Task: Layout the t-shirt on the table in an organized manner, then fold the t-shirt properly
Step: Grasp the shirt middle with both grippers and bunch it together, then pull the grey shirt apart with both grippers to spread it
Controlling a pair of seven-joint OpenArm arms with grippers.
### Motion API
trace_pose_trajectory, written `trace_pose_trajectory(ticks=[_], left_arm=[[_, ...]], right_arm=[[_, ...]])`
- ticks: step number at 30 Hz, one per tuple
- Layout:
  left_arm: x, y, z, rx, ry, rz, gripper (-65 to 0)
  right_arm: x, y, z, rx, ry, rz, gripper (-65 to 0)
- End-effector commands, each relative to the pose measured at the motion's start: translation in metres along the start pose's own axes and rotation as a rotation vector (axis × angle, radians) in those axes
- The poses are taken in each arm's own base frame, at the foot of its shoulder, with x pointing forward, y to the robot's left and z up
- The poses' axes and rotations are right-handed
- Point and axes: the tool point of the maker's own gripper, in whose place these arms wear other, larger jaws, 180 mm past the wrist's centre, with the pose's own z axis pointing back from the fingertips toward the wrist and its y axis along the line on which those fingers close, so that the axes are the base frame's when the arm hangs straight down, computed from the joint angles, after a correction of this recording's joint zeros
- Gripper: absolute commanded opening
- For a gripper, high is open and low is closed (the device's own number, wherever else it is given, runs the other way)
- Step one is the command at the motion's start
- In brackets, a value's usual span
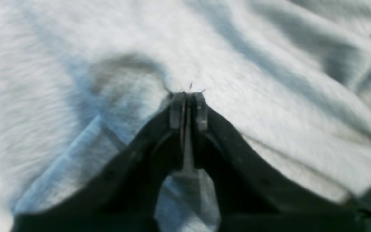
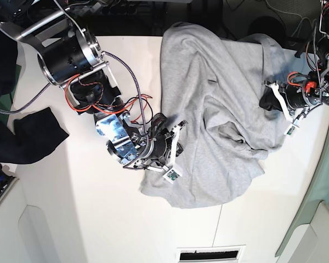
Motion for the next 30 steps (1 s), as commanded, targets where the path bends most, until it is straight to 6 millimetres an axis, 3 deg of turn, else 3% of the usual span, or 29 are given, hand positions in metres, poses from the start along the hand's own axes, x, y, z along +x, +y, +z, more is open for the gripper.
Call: trace_pose_trajectory(ticks=[1,7,11,15,21,25,30], left_arm=[[-0.015,0.035,0.005,0.13,0.098,0.0,-64.9],[0.03,0.079,0.001,0.197,0.036,0.095,-65.0],[0.08,0.073,-0.01,0.166,-0.043,0.122,-65.0],[0.126,0.041,-0.028,0.108,-0.091,0.077,-65.0],[0.174,0.009,-0.045,0.14,-0.097,-0.105,-65.0],[0.198,0.004,-0.041,0.154,-0.106,-0.187,-65.0],[0.236,0.011,-0.018,0.155,-0.165,-0.189,-65.0]], right_arm=[[-0.003,-0.023,0.007,-0.043,0.031,0.023,-65.0],[-0.03,-0.063,0.029,-0.086,0.07,-0.081,-65.0],[-0.05,-0.069,0.041,-0.083,0.084,-0.139,-65.0],[-0.076,-0.043,0.048,-0.019,0.118,-0.186,-65.0],[-0.1,0.02,0.057,0.079,0.095,-0.233,-65.0],[-0.081,0.023,0.073,0.061,-0.027,-0.263,-65.0],[-0.041,-0.021,0.103,-0.025,-0.166,-0.326,-65.0]])
